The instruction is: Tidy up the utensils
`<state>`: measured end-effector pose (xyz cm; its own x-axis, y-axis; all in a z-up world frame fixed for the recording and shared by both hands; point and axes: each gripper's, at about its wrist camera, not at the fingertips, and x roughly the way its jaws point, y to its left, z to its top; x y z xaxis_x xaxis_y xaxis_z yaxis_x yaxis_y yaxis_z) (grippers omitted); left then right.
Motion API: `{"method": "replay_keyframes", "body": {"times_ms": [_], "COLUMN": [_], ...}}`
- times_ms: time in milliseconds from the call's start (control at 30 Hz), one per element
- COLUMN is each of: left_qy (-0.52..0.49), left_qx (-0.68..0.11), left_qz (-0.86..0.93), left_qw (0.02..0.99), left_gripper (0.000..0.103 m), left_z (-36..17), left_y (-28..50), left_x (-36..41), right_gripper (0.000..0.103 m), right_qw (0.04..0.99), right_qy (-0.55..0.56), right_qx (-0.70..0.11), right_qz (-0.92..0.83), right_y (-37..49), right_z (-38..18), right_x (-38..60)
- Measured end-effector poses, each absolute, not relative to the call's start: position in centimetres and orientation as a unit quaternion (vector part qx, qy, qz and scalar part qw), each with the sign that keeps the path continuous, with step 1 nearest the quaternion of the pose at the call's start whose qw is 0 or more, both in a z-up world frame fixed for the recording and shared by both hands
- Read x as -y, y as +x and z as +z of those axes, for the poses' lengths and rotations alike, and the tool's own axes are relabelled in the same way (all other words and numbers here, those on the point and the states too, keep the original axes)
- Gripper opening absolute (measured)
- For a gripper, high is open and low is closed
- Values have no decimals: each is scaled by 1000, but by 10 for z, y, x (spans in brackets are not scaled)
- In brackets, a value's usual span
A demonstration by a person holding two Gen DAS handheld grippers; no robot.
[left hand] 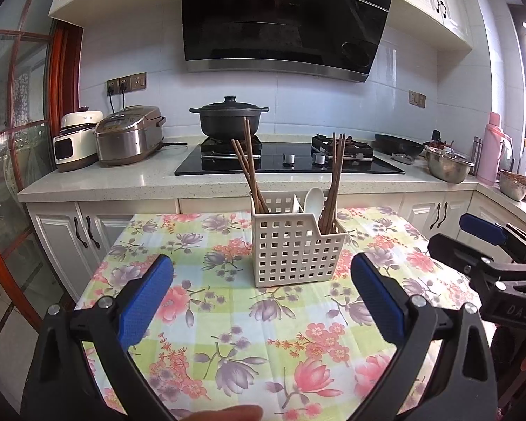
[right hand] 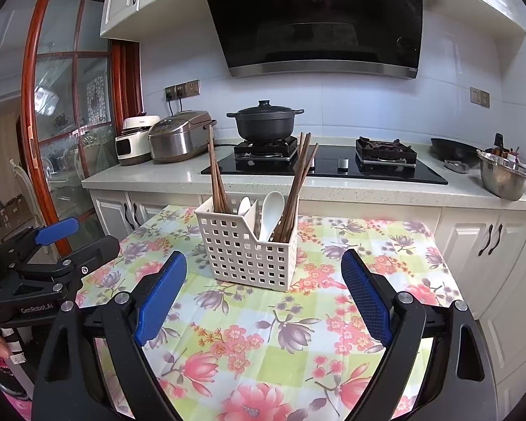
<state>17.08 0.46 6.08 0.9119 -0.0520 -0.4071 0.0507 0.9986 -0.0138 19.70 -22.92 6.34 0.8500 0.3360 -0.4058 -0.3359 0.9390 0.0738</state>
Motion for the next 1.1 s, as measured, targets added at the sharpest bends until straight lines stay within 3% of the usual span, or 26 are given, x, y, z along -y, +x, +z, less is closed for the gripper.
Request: {"method": "replay_keyframes", "body": {"times_ms": [1100], "left_qy": [2], "left_qx": [-203], "left_qz": [-27], "left_qw": [979], "left_gripper": [98], "left_z": [62], "left_y": [161], "left_x": [0], "right_gripper": [84], "right_qw": [962], "right_qy": [-1], "right_qx": [-211], "right_qz": [173], "right_y": [192], "right_z": [62], "right_x": [234]}}
